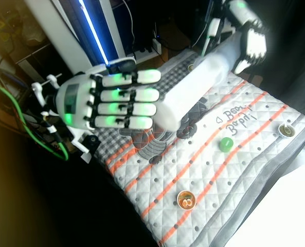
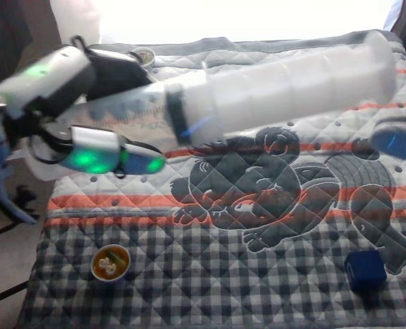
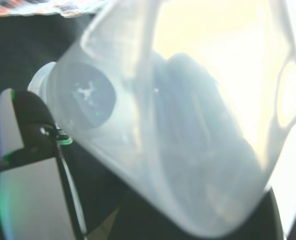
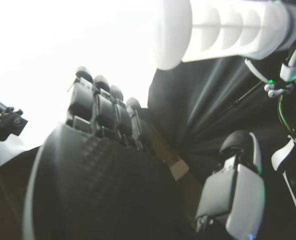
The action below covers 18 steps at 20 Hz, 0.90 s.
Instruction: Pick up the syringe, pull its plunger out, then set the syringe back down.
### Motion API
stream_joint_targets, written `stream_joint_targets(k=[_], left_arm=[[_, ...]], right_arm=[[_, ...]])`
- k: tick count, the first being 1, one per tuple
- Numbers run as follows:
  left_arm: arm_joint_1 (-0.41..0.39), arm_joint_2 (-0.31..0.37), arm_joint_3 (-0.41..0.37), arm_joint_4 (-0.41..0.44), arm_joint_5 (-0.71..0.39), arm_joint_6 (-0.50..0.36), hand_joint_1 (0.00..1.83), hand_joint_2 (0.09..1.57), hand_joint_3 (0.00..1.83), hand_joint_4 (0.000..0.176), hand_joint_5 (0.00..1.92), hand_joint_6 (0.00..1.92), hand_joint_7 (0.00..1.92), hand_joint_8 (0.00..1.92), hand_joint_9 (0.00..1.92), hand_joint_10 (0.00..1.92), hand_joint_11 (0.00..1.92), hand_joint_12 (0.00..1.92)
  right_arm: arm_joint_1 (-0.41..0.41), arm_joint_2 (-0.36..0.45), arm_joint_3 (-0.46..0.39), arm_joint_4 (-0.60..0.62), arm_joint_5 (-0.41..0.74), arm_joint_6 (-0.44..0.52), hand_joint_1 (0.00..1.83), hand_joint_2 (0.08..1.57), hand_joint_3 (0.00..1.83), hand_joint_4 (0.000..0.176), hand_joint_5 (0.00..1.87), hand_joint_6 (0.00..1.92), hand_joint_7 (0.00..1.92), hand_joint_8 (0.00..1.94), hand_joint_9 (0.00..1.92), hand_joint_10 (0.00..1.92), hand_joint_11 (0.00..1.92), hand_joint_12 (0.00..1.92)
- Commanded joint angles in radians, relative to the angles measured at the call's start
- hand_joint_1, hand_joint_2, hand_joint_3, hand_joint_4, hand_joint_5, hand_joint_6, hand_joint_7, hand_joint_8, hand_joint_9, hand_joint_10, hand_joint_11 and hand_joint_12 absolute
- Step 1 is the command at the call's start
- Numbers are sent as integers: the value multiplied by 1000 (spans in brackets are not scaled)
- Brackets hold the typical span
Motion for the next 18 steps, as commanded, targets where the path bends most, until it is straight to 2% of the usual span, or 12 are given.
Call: stream_joint_targets(k=[1, 2, 8, 9, 10, 11, 12, 13, 14, 15, 16, 18], left_arm=[[-28, -19, 12, 37, 92, -23, 1206, 1186, 1, 0, 841, 1091, 857, 1351, 707, 1333, 495, 1811], [-38, -36, 25, 43, 70, -23, 1329, 1172, 0, 0, 818, 1138, 897, 1207, 768, 1385, 528, 1762], [-84, -146, 109, 70, -58, -23, 1231, 1118, 1, 0, 927, 1015, 1017, 1025, 853, 919, 543, 1594], [-90, -159, 120, 76, -79, -23, 1219, 1131, 3, 1, 939, 1016, 956, 1104, 808, 968, 423, 1716], [-95, -170, 128, 80, -96, -23, 1339, 1136, 2, 0, 916, 1022, 968, 1057, 795, 1293, 484, 1748], [-98, -185, 139, 84, -115, -22, 1248, 1139, 2, 0, 917, 1008, 955, 1154, 788, 1260, 560, 1771], [-100, -207, 156, 88, -139, -22, 1214, 1146, 1, 0, 875, 1124, 969, 1070, 842, 962, 541, 1594], [-100, -212, 159, 88, -146, -22, 1214, 1146, 1, 0, 875, 1124, 969, 1070, 842, 962, 541, 1594], [-100, -219, 165, 89, -159, -22, 1211, 1141, 0, 12, 899, 1133, 962, 1030, 826, 871, 414, 1594], [-100, -223, 169, 88, -171, -22, 1202, 1151, 3, 5, 917, 1151, 892, 1079, 698, 812, 163, 1702], [-99, -223, 170, 87, -175, -22, 1084, 1069, 0, 0, 675, 666, 606, 572, 391, 725, 32, 1639], [-95, -223, 173, 76, -180, -22, 899, 952, 0, 0, 343, 153, 248, 65, 93, 264, 0, 1147]], right_arm=[[8, 2, -1, 2, 137, 6, 510, 805, 0, 76, 0, 0, 0, 0, 0, 0, 3, 3], [8, 2, 0, 2, 137, 6, 509, 778, 0, 73, 0, 0, 0, 0, 0, 0, 2, 1], [8, 2, 6, 1, 138, 6, 504, 791, 0, 70, 0, 0, 0, 0, 0, 0, 0, 0], [8, 2, 6, 1, 138, 6, 506, 810, 0, 70, 0, 0, 0, 0, 0, 0, 0, 0], [8, 2, 6, 1, 138, 6, 453, 837, 9, 60, 0, 0, 0, 0, 0, 0, 0, 0], [8, 2, 7, 1, 138, 6, 437, 838, 9, 58, 0, 0, 0, 0, 0, 0, 0, 0], [8, 1, 7, 1, 138, 6, 454, 816, 0, 70, 14, 6, 0, 0, 0, 0, 0, 0], [8, 1, 7, 1, 138, 6, 454, 816, 0, 70, 14, 6, 0, 0, 0, 0, 0, 0], [8, 1, 7, 1, 138, 6, 470, 827, 4, 66, 30, 12, 0, 0, 0, 0, 0, 0], [8, 1, 7, 1, 138, 6, 482, 830, 5, 63, 37, 14, 0, 0, 0, 0, 0, 0], [8, 1, 7, 1, 138, 6, 493, 818, 0, 64, 61, 23, 18, 7, 0, 0, 0, 0], [8, 1, 7, 1, 138, 6, 502, 814, 0, 62, 83, 29, 23, 7, 0, 0, 0, 0]])
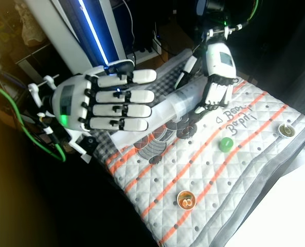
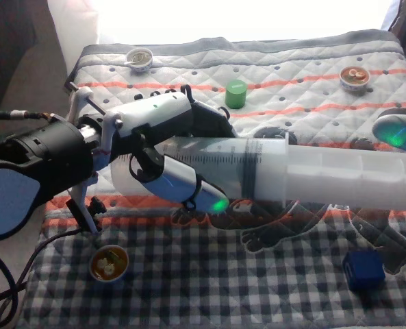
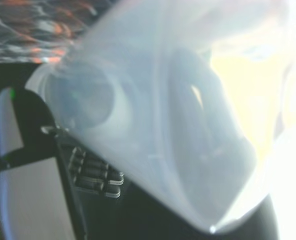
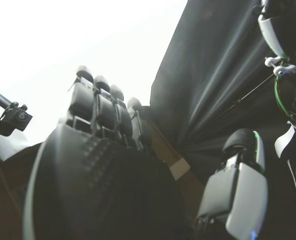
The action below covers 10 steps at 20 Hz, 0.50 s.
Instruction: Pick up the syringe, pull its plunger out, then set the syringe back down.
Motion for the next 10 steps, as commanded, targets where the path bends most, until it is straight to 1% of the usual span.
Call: stream_joint_targets(k=[1, 2, 3, 4, 5, 6, 7, 8, 9, 10], left_arm=[[-9, 1, 5, 7, 123, -9, 872, 871, 0, 62, 58, 9, 15, 2, 3, 10, 0, 504], [-6, 1, 5, 2, 126, -9, 872, 871, 0, 62, 58, 9, 15, 2, 3, 10, 0, 504], [-5, 2, 5, -1, 128, -9, 867, 849, 0, 71, 11, 1, 2, 0, 0, 1, 0, 376], [0, 5, 3, -9, 139, -9, 875, 844, 0, 101, 1, 0, 0, 0, 0, 0, 0, 287], [5, 11, -3, -16, 152, -9, 843, 834, 0, 114, 0, 0, 0, 0, 0, 0, 0, 209], [14, 24, -18, -17, 184, -15, 775, 818, 0, 118, 0, 0, 0, 0, 0, 0, 0, 196], [27, 44, -37, -4, 227, -51, 688, 824, 0, 53, 0, 0, 0, 0, 0, 0, 0, 250], [40, 64, -51, 14, 268, -108, 577, 857, 6, 50, 0, 0, 0, 0, 0, 0, 0, 218], [59, 92, -62, 59, 333, -229, 541, 874, 6, 58, 0, 0, 0, 0, 0, 0, 0, 167], [78, 117, -65, 99, 388, -354, 486, 865, 1, 78, 0, 0, 0, 0, 0, 0, 0, 33]], right_arm=[[8, 1, 4, -4, 126, 6, 504, 807, 0, 58, 85, 26, 19, 4, 0, 0, 0, 0], [8, 1, 3, -4, 126, 6, 504, 807, 0, 58, 85, 26, 19, 4, 0, 0, 0, 0], [8, 1, 3, -4, 127, 6, 513, 804, 0, 61, 89, 26, 22, 5, 0, 0, 0, 0], [8, 1, 2, -4, 129, 6, 497, 814, 0, 57, 63, 14, 5, 0, 0, 0, 0, 0], [8, 1, 1, -3, 132, 6, 505, 818, 0, 58, 67, 14, 7, 2, 0, 0, 0, 0], [8, 1, 0, -3, 136, 6, 469, 821, 2, 53, 57, 9, 6, 2, 0, 0, 10, 5], [8, 1, -2, -2, 140, 6, 461, 823, 3, 52, 54, 8, 2, 0, 0, 0, 12, 6], [8, 1, -3, 0, 143, 6, 478, 835, 8, 48, 56, 8, 0, 0, 0, 0, 2, 0], [6, 1, -5, 2, 151, 6, 489, 832, 6, 56, 56, 8, 0, 0, 0, 0, 0, 0], [2, 1, -7, 4, 159, 6, 475, 816, 0, 65, 52, 5, 8, 3, 0, 0, 7, 3]])
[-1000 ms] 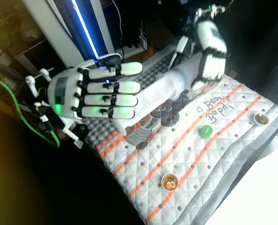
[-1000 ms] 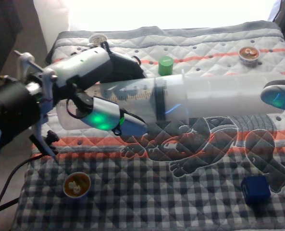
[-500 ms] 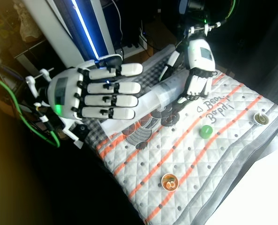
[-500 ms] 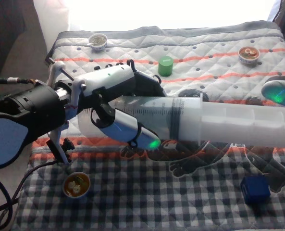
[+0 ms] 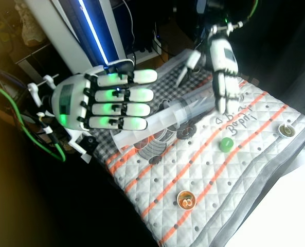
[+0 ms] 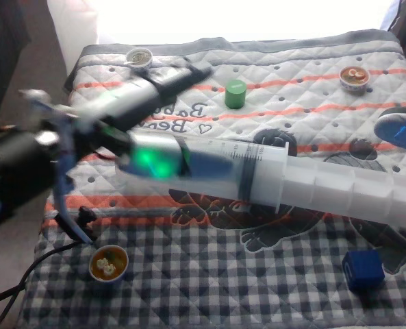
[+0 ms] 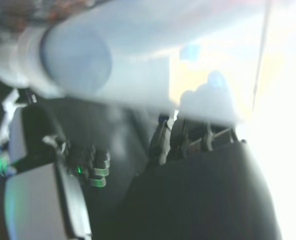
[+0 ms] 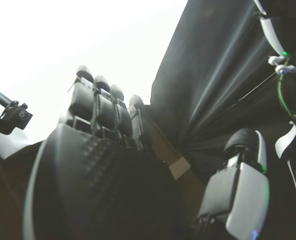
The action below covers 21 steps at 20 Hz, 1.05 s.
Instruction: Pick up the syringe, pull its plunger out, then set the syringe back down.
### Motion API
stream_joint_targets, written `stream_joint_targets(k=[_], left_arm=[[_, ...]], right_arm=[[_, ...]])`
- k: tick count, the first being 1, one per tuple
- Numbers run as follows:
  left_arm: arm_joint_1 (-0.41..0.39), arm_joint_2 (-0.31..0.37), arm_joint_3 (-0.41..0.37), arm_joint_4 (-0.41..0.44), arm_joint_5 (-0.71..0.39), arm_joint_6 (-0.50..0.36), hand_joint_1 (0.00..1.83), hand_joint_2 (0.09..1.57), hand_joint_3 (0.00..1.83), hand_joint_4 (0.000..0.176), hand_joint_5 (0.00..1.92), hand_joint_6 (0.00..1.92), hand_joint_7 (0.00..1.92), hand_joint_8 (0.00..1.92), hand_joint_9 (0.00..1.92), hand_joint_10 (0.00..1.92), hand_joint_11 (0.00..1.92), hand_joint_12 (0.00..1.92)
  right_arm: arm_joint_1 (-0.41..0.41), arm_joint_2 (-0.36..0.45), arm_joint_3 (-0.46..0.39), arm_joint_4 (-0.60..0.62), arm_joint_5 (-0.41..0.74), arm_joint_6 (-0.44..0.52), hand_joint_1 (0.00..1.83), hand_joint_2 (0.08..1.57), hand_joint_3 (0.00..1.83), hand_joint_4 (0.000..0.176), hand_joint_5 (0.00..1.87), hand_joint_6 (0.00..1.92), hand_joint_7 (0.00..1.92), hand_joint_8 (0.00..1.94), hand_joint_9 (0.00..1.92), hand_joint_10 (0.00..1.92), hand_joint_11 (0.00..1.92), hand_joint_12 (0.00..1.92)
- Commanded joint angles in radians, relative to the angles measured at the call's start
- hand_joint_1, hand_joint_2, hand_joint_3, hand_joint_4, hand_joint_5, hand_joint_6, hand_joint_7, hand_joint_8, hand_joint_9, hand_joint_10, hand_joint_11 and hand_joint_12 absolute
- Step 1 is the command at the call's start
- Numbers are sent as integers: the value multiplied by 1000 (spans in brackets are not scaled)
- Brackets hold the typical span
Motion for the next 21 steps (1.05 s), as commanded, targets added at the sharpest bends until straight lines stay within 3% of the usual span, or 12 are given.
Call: stream_joint_targets(k=[1, 4, 5, 7, 9, 10, 15, 16, 18, 19, 20, 21], left_arm=[[4, 26, 1, 53, 234, -107, 427, 974, 0, 45, 0, 0, 0, 0, 9, 0, 0, 196], [42, 91, -40, 86, 433, -240, 479, 1088, 6, 34, 77, 5, 126, 2, 106, 16, 0, 479], [55, 119, -71, 87, 527, -241, 455, 1130, 10, 1, 82, 4, 163, 8, 180, 34, 0, 645], [70, 151, -107, 99, 655, -241, 553, 1137, 4, 0, 238, 15, 375, 13, 369, 46, 40, 1155], [90, 174, -143, 108, 780, -221, 594, 1233, 7, 0, 241, 3, 414, 5, 467, 42, 123, 1147], [99, 187, -162, 109, 833, -196, 593, 1289, 7, 0, 199, 0, 371, 0, 510, 37, 173, 1101], [112, 230, -233, 129, 976, -60, 525, 1324, 15, 0, 140, 4, 343, 1, 578, 8, 254, 1014], [112, 232, -239, 137, 990, -48, 406, 1305, 6, 0, 112, 2, 205, 0, 423, 1, 50, 978], [110, 232, -240, 145, 1007, -45, 266, 1314, 7, 0, 95, 7, 133, 0, 384, 2, 1, 962], [110, 233, -242, 145, 1028, -45, 246, 1332, 11, 39, 62, 6, 52, 0, 286, 6, 0, 814], [109, 232, -241, 148, 1040, -40, 608, 1451, 148, 113, 51, 3, 10, 0, 238, 9, 0, 799], [108, 231, -241, 148, 1059, -35, 414, 1362, 106, 105, 114, 25, 96, 27, 257, 18, 0, 824]], right_arm=[[2, 2, -5, 3, 137, 6, 431, 813, 0, 62, 58, 7, 20, 7, 9, 4, 29, 14], [-7, 2, -12, 5, 176, 1, 414, 919, 12, 50, 142, 11, 99, 12, 93, 13, 0, 384], [-10, 3, -22, 7, 202, -21, 381, 951, 17, 31, 142, 7, 108, 7, 98, 11, 0, 478], [-14, 23, -49, 9, 246, -82, 406, 1020, 21, 39, 230, 30, 173, 13, 173, 27, 0, 676], [-4, 76, -77, 11, 260, -136, 388, 1199, 18, 26, 282, 35, 236, 11, 261, 33, 0, 733], [3, 86, -85, 11, 260, -163, 537, 1176, 0, 48, 285, 33, 253, 14, 280, 34, 0, 734], [35, 110, -95, 10, 260, -209, 662, 1097, 0, 47, 16, 2, 95, 0, 223, 0, 0, 744], [46, 111, -98, 7, 260, -230, 628, 1133, 2, 81, 2, 0, 126, 7, 288, 20, 0, 864], [76, 119, -111, -18, 260, -282, 344, 1286, 20, 78, 0, 0, 176, 7, 365, 32, 0, 1064], [95, 120, -118, -38, 260, -308, 256, 1335, 15, 77, 62, 16, 258, 20, 411, 41, 0, 1161], [114, 125, -126, -61, 260, -337, 50, 1353, 14, 101, 83, 18, 265, 12, 377, 21, 0, 1137], [136, 130, -132, -90, 260, -366, 9, 1352, 10, 114, 85, 16, 258, 6, 344, 6, 0, 1205]])
